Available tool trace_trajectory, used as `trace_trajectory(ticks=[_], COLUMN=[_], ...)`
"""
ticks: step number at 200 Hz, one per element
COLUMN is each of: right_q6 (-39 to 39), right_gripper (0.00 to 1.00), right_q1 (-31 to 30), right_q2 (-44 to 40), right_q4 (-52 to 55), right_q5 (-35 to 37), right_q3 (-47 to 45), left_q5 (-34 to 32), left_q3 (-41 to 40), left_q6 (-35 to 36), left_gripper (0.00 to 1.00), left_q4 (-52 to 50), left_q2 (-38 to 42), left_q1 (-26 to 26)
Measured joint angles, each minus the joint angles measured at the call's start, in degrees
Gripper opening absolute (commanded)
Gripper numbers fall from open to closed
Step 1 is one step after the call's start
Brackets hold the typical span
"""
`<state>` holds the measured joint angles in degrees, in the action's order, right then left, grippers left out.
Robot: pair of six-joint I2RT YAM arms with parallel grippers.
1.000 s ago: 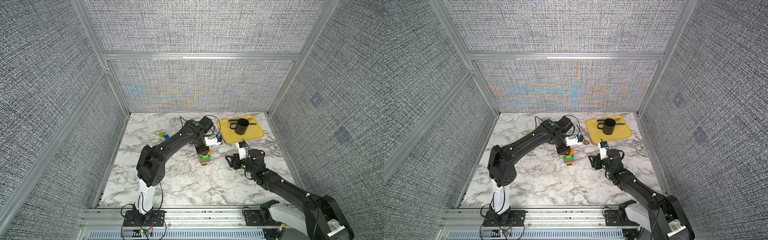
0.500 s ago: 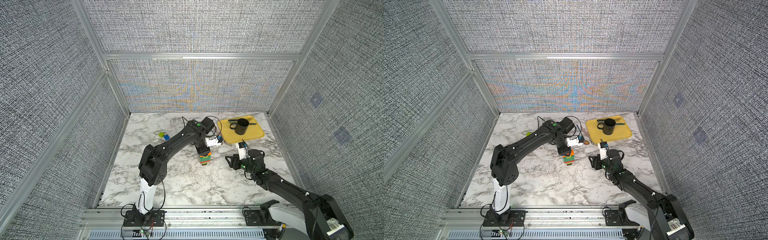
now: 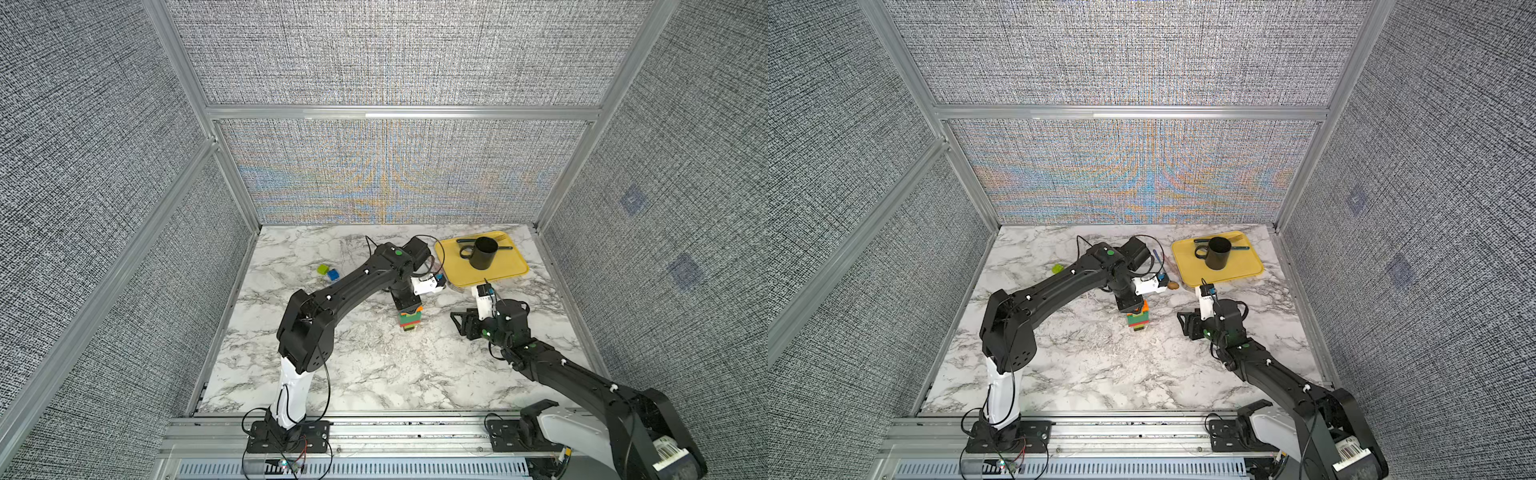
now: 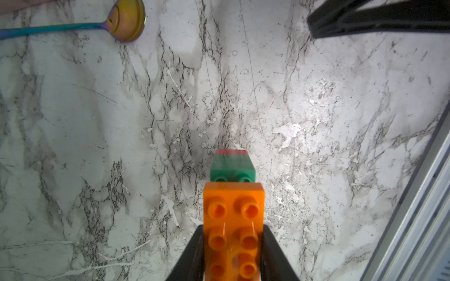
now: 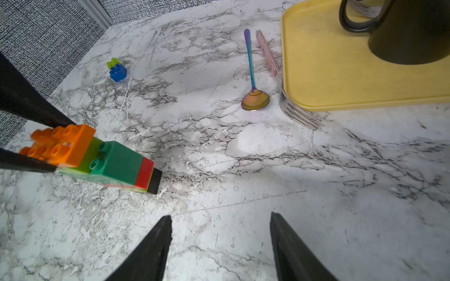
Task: Assemble a carrot with lego
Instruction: Assemble the lego brick with the lego brick.
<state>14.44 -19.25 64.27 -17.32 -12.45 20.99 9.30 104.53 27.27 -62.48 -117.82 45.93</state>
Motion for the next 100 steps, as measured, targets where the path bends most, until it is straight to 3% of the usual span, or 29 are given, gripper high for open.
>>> trace_trajectory(ticks=[100], right_q6=[0.00], right_gripper=[0.66], right_q1=[0.00], right_q2=[0.48], right_q4=[-0.04], right_q5=[-0.04], right_q3=[0.00], left_q5=[-0.46], left_q3=[3.56], left_q6=[-1.20], left_gripper=[0.51], left_q4=[-2.29], left_q2=[0.39], left_q1=[0.11])
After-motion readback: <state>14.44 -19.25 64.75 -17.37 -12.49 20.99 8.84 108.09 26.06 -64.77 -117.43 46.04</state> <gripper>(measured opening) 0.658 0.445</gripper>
